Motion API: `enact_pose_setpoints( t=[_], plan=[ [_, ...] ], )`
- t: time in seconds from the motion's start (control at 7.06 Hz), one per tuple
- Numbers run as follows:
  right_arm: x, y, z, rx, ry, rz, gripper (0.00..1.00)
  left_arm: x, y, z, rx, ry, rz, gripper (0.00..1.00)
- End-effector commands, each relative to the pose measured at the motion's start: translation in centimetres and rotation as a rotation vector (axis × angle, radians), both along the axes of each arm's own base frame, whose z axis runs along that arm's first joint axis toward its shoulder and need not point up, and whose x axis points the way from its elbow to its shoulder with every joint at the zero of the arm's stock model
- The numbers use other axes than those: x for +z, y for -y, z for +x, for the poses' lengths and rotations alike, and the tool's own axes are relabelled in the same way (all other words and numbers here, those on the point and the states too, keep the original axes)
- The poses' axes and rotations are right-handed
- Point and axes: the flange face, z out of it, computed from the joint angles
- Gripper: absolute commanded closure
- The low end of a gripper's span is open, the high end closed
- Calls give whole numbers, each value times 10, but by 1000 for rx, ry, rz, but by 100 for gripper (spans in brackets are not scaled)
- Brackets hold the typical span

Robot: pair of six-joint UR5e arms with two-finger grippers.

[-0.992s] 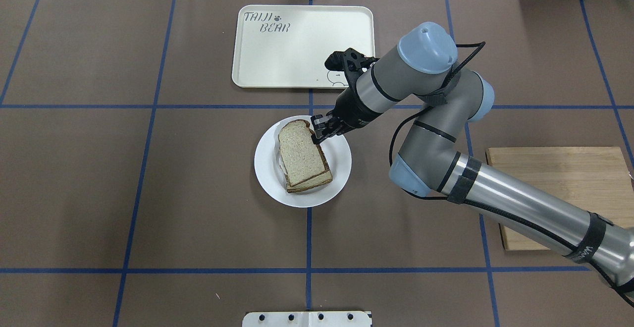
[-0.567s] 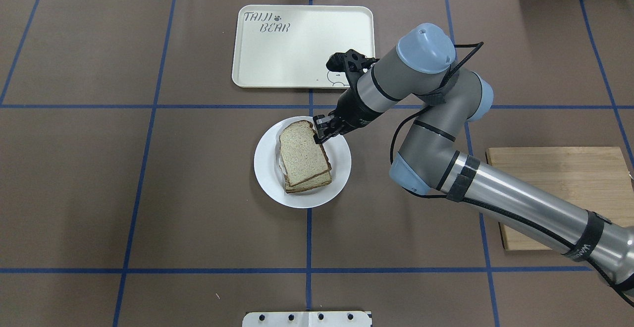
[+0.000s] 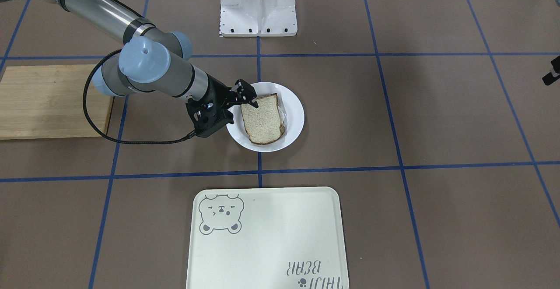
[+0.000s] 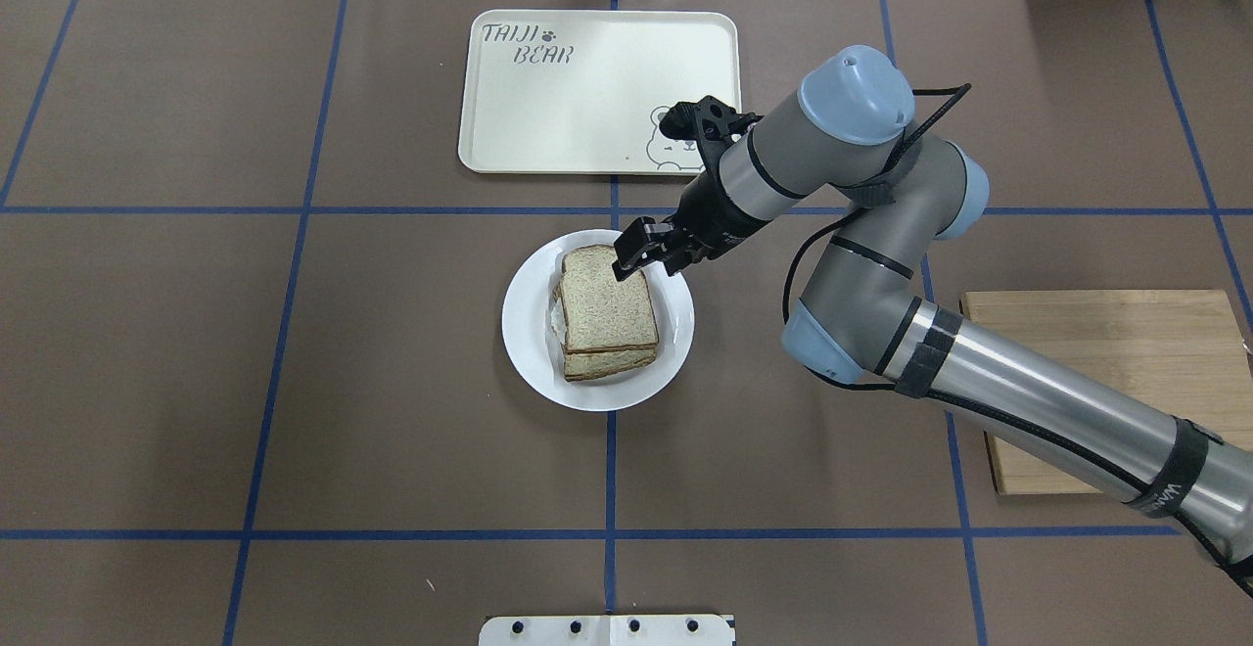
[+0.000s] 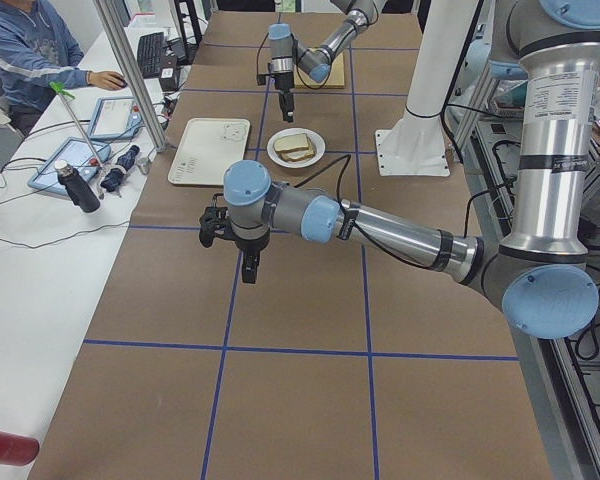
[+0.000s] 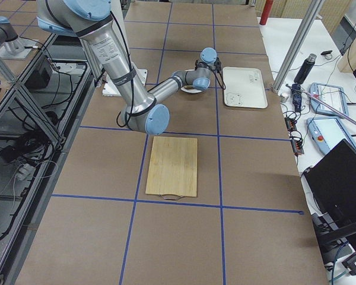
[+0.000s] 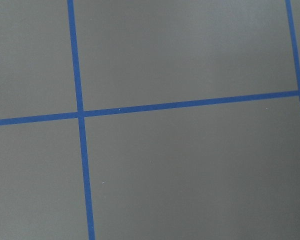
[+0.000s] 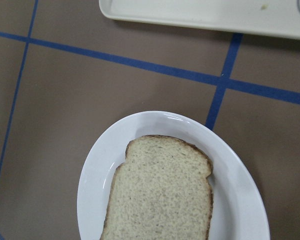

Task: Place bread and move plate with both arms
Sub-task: 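Bring the left gripper to the plate rim while the right arm withdraws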

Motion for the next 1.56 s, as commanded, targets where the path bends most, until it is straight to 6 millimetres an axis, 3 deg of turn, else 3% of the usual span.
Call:
enact_pose_setpoints(
  t=[0.0, 0.14, 0.28, 0.57, 0.71, 0.85, 0.99, 1.28, 1.42],
  plan=[
    [37, 24, 75, 89, -49, -80, 0, -79, 30, 84, -64, -92, -86, 2],
    [70, 41, 123, 146, -91, -119, 0, -112, 28, 133, -78, -154, -117, 2],
    [102, 54, 159, 201, -122, -157, 0, -139, 11, 210, -42, -211, -179, 2],
    [167, 60, 221, 233, -177, -148, 0, -190, -29, 364, -94, -271, -198, 2],
    [198, 58, 249, 243, -203, -139, 0, -199, -30, 406, -97, -318, -226, 2],
    [221, 58, 278, 268, -225, -149, 0, -189, -49, 447, -93, -376, -236, 3],
    [240, 52, 296, 263, -244, -107, 0, -175, -56, 463, -104, -461, -269, 3],
    [240, 50, 303, 267, -243, -95, 0, -139, -66, 489, -132, -560, -283, 7],
    [238, 46, 303, 266, -243, -91, 0, -149, -72, 500, -139, -576, -271, 9]
  ],
)
